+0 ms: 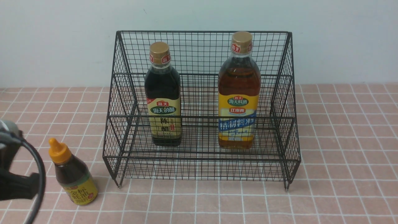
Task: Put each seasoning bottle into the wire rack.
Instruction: Use the left arm to grab the condiment bottle closest to it
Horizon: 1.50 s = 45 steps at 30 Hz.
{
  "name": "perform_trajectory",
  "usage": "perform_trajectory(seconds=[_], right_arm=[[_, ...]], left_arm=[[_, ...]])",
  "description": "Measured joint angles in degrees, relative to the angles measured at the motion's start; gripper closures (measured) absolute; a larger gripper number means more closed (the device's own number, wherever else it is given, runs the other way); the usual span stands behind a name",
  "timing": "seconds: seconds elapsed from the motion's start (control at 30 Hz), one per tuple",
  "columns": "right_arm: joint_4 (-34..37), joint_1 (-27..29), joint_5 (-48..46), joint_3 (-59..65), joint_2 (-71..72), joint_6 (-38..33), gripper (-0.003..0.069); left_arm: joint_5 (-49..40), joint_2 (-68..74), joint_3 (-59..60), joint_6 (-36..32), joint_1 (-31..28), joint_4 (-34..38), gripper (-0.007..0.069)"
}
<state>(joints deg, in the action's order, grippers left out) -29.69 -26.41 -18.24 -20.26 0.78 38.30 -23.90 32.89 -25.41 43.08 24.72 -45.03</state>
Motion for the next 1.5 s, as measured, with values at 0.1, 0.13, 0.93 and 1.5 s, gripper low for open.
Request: perform_trajectory(seconds=[0.1, 0.13, 0.93, 1.5], right_arm=[[0.0, 0.0, 0.0, 0.0, 0.0, 0.0, 0.0673], [0.0, 0.0, 0.0, 0.0, 0.0, 0.0, 0.0673], [0.0, 0.0, -0.3, 0.0, 0.0, 0.0, 0.0673], [0.0, 0.0, -0.4, 0.0, 0.0, 0.0, 0.0673]], left_arm=[[3.5, -0.7, 2.7, 5.6, -0.8, -3.4, 0.0631], [4.2, -0.9, 3.1, 7.7, -1.1, -5.2, 0.0631], [39.8, -2.2, 14.1, -50.5, -15.4, 50.7, 0.0631], [50.0, 12.9, 17.5, -40.2, -18.8, 50.4, 0.0216]])
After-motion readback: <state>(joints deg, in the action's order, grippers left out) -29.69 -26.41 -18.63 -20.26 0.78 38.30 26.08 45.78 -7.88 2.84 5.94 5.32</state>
